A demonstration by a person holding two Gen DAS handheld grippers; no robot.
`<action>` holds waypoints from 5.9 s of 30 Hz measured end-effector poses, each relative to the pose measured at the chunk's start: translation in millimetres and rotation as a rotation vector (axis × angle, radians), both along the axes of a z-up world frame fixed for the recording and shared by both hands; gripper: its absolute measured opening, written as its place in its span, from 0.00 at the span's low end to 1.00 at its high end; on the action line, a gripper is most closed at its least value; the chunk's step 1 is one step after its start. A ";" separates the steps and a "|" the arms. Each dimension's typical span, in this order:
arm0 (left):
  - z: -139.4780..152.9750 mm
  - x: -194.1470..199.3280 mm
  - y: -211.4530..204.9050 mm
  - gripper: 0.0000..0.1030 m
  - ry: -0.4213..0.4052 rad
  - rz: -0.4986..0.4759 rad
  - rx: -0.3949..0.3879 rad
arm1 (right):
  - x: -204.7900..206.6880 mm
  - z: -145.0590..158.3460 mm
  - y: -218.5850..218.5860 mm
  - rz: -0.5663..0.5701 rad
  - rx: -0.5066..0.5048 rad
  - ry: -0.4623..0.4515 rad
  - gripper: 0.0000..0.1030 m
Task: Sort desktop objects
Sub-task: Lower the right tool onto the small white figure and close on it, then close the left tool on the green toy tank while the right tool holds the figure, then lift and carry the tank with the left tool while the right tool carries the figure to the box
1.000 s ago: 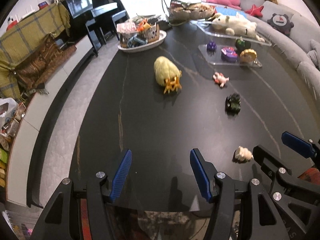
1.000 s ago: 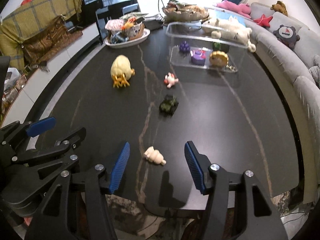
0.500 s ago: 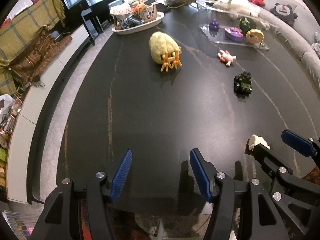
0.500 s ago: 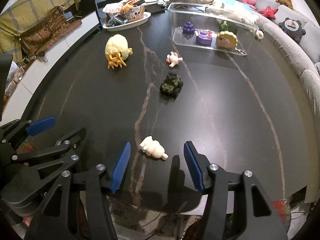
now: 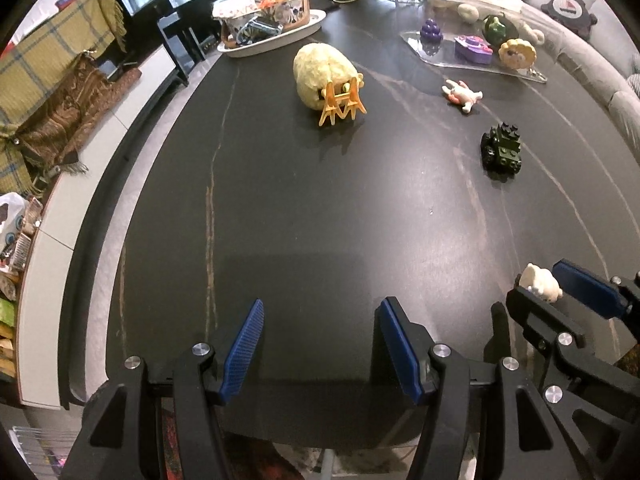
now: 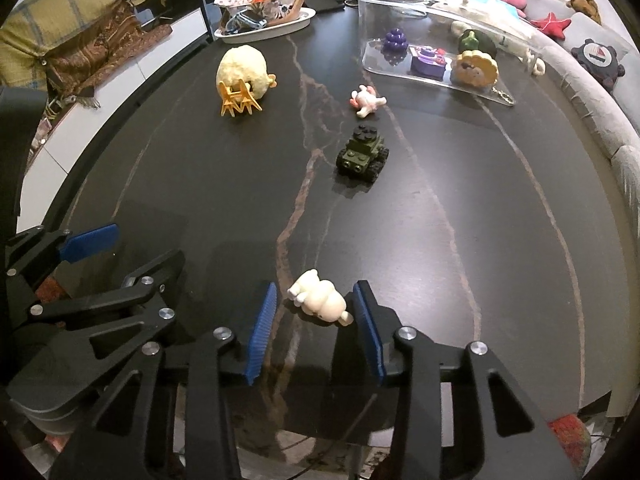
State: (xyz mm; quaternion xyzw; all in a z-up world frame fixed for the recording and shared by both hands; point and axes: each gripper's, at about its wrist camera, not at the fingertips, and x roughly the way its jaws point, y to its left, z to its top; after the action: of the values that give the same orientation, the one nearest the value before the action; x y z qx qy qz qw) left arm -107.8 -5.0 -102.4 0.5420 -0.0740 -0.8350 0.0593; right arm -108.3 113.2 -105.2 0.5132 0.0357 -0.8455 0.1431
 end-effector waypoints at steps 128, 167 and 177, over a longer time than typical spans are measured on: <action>13.8 -97.1 75.9 0.45 -0.016 -0.245 0.395 | -61.4 27.9 87.1 -0.209 -0.020 0.128 0.25; 75.3 -79.9 91.7 0.27 0.203 -0.275 0.218 | -66.2 66.2 86.6 -0.260 -0.009 0.196 0.25; 116.7 -99.2 98.0 0.27 0.298 -0.278 0.232 | -84.5 109.9 92.8 -0.264 -0.011 0.290 0.25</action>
State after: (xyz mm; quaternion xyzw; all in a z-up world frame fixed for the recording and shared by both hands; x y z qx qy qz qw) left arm -206.9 93.1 14.3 0.4005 -0.0416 -0.9089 -0.1088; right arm -192.8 206.0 4.7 0.3854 -0.0161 -0.9222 0.0272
